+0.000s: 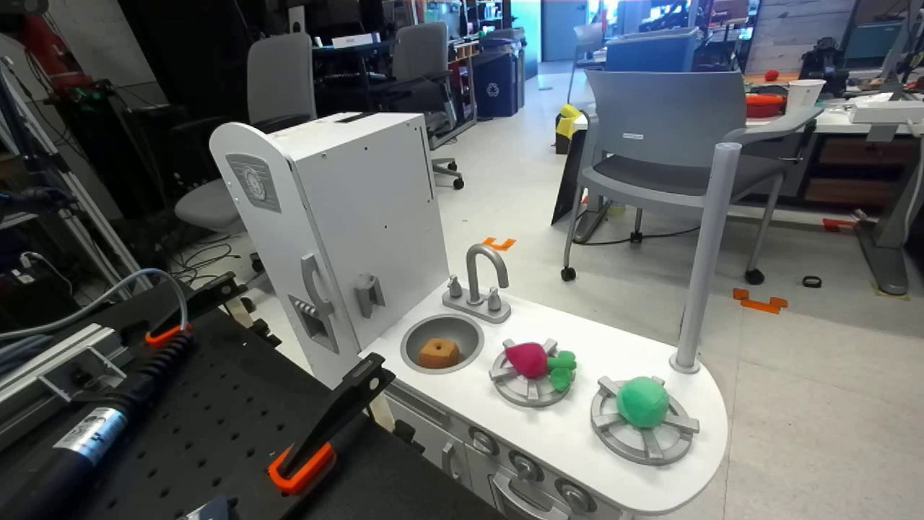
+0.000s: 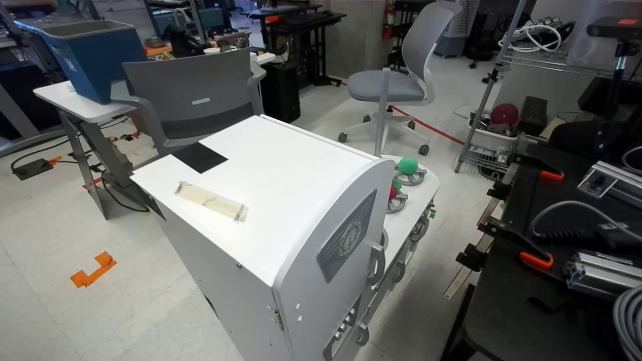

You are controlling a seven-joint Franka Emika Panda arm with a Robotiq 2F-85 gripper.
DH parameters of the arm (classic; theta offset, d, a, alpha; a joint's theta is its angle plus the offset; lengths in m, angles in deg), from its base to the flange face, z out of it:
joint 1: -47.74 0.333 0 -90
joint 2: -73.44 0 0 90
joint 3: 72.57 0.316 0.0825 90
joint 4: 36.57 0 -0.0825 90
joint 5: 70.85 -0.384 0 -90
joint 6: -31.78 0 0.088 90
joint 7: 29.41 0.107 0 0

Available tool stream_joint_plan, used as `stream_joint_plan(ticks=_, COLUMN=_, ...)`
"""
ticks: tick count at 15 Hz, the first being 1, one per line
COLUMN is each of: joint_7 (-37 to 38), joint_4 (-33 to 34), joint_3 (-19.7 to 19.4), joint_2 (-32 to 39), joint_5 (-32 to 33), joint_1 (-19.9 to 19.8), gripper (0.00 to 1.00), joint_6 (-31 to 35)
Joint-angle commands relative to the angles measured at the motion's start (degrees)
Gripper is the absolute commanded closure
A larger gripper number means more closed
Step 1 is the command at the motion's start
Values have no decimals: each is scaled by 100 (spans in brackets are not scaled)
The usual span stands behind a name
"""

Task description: Move the tap nozzle to the left

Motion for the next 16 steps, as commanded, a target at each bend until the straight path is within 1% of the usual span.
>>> stream_joint_plan(ticks=1, joint_7=163, joint_4=227, joint_3=198, joint_2=650, joint_5=-354, joint_1=103, gripper=0, joint_6=230)
stream_joint_plan(ticks=3, joint_7=319, joint_4=335, joint_3=383, joint_2=1193, joint_5=-487, joint_1=188, gripper=0, joint_6=659)
stream_joint_plan(ticks=4, joint_7=234, joint_4=426, joint_3=442, joint_2=1513, joint_5=-695, joint_1=250, gripper=0, joint_6=957)
stream_joint_plan(ticks=7, joint_7=346, joint_4=796, joint_3=715, joint_2=2480, joint_5=-840, joint_1=250, gripper=0, joint_6=1797)
stream_joint_plan(ticks=8, joint_7=312, joint_4=859, joint_3=788, joint_2=2853, joint_5=-869, joint_1=219, gripper=0, joint_6=2320)
stream_joint_plan(ticks=10, joint_7=504, joint_4=1073, joint_3=931, joint_2=3567, joint_5=-655, joint_1=160, gripper=0, joint_6=3071)
stream_joint_plan(ticks=12, joint_7=697, joint_4=1345, joint_3=1019, joint_2=4284, joint_5=-525, joint_1=125, gripper=0, joint_6=3660)
stream_joint_plan(ticks=16, joint_7=657, joint_4=1921, joint_3=1226, joint_2=5462, joint_5=-459, joint_1=20, gripper=0, joint_6=4503)
